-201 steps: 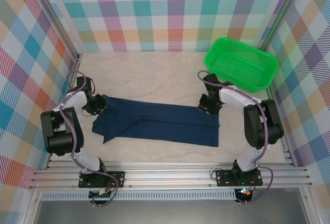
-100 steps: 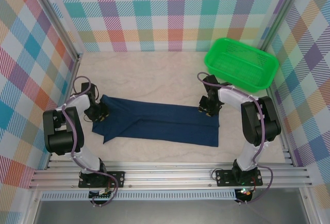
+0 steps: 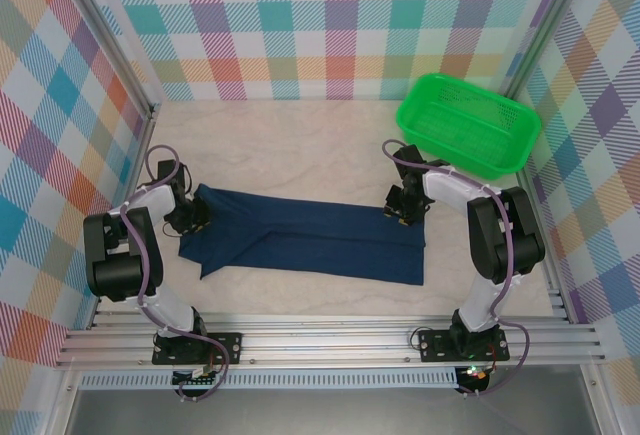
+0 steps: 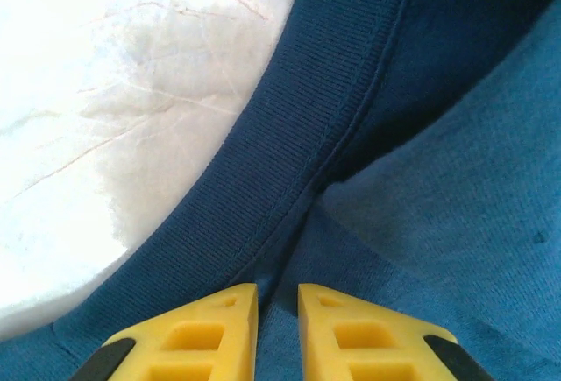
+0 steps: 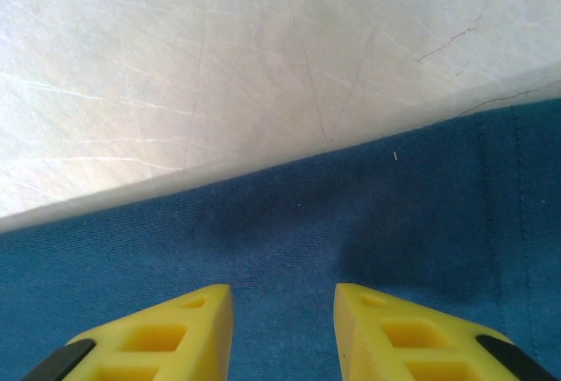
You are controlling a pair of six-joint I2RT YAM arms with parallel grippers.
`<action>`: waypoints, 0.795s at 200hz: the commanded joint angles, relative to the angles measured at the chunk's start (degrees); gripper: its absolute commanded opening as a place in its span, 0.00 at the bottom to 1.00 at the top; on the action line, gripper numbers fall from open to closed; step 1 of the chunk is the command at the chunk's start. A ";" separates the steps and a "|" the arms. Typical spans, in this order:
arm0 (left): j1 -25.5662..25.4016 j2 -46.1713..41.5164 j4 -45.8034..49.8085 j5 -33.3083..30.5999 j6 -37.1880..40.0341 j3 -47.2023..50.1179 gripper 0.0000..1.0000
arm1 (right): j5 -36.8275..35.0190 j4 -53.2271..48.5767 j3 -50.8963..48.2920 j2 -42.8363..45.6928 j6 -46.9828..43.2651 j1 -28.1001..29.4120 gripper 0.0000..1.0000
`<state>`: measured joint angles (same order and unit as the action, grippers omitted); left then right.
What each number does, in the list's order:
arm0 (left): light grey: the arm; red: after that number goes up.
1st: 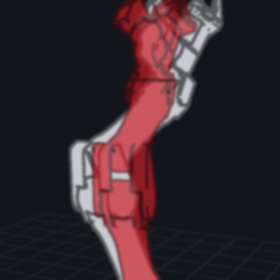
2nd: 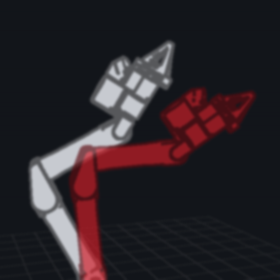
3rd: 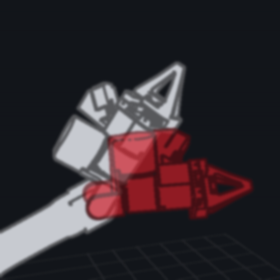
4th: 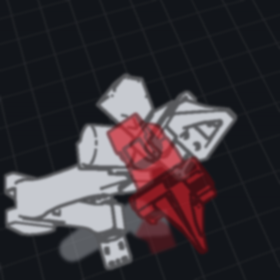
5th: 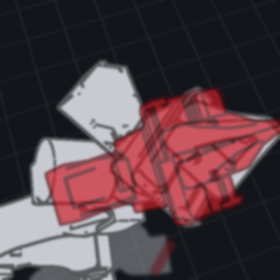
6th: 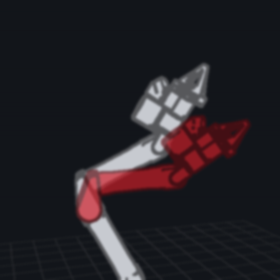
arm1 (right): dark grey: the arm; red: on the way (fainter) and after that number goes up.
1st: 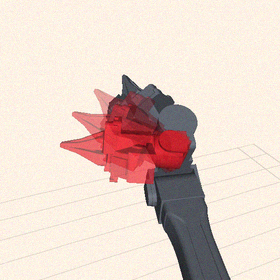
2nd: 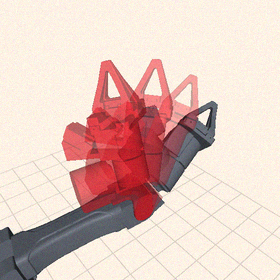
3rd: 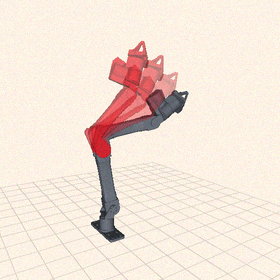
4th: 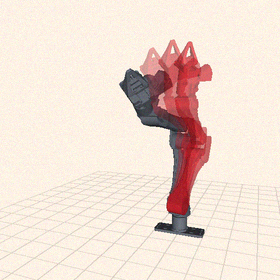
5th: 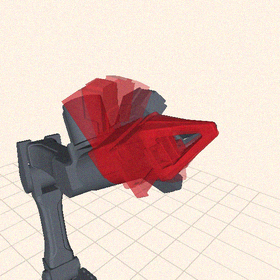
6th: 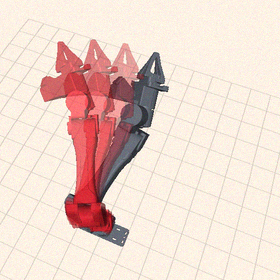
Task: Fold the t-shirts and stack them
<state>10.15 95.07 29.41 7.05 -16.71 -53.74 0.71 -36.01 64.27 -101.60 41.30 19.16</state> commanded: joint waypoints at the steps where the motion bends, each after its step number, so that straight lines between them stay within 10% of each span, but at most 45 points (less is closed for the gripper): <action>1: -0.57 1.22 -0.60 1.21 1.88 0.45 0.16 | 0.49 -0.38 -0.73 -0.62 -0.17 -0.17 0.35; 159: -0.93 -6.62 1.97 -1.97 -1.22 -0.63 0.00 | -0.10 -0.74 -1.08 -0.61 -0.52 -0.17 0.33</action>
<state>10.04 89.89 29.98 6.33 -17.04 -53.74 0.69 -36.03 64.12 -101.60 41.30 19.16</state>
